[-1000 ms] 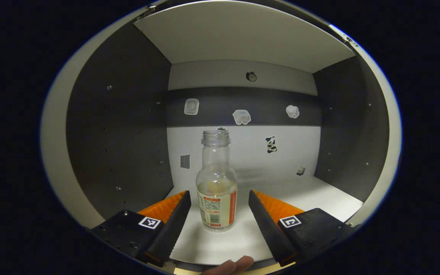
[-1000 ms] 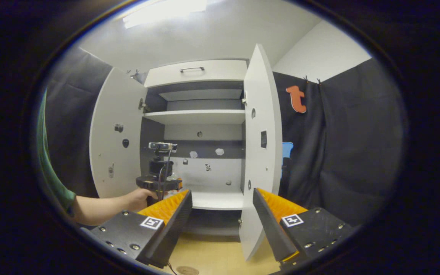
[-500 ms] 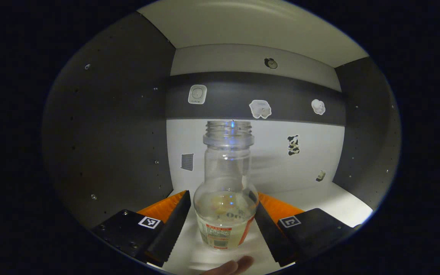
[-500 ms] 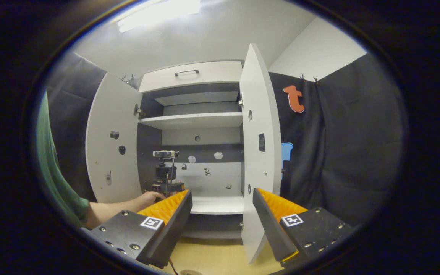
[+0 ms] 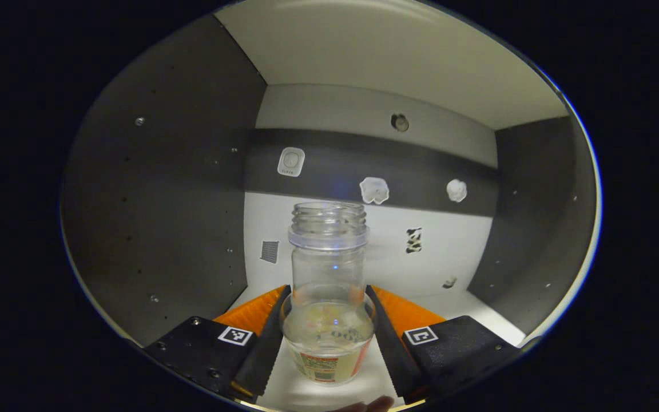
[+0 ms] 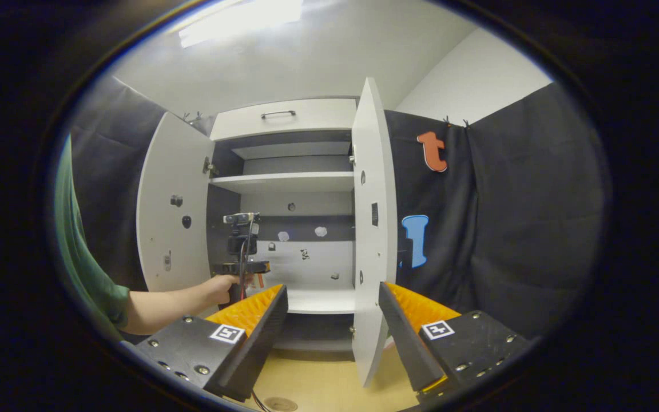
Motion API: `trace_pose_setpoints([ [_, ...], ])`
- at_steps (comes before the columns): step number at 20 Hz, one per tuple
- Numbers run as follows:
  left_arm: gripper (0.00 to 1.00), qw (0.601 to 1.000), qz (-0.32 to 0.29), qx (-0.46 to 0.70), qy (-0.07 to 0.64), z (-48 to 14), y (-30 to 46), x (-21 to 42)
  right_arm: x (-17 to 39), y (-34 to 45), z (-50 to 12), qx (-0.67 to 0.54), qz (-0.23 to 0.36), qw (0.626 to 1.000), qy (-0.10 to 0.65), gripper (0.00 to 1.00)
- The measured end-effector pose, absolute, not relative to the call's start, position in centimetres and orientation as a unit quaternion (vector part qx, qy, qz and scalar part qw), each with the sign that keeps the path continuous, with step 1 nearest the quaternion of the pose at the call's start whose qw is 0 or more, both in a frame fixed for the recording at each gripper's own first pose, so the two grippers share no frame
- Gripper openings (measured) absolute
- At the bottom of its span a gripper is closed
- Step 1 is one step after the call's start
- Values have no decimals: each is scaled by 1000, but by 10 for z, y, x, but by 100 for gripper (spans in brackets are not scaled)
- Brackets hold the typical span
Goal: Grasp the bottle in the cabinet with the left hand and place it on the coaster, then close the right door with the right hand and the left door with the left hand.
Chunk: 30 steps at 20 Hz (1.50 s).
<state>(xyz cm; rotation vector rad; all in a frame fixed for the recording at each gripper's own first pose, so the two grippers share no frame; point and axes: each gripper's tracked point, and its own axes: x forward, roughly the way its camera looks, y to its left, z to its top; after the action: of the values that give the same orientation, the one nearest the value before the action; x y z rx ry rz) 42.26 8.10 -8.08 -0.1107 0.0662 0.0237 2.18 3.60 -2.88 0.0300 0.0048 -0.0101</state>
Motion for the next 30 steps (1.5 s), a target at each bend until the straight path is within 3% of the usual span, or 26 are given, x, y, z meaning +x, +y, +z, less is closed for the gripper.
trace_pose_setpoints([
  [8, 81, 998, 6, -54, 10, -36, 72, 311, -45, 22, -27, 32, 10, 999, -3, 93],
  [18, 81, 997, -27, -65, -8, -48, 50, 176, -96, -9, -19, 57, 27, 998, -31, 97],
  [20, 81, 998, -33, -55, -9, -62, 45, 154, -99, -14, -22, 74, 30, 996, -33, 93],
  [22, 81, 997, -46, -55, 0, -81, 37, 136, -98, -23, -32, 81, 27, 996, -25, 97],
  [30, 81, 998, -48, -31, -14, -188, 28, 107, -86, -28, -62, 71, 33, 997, -18, 96],
])
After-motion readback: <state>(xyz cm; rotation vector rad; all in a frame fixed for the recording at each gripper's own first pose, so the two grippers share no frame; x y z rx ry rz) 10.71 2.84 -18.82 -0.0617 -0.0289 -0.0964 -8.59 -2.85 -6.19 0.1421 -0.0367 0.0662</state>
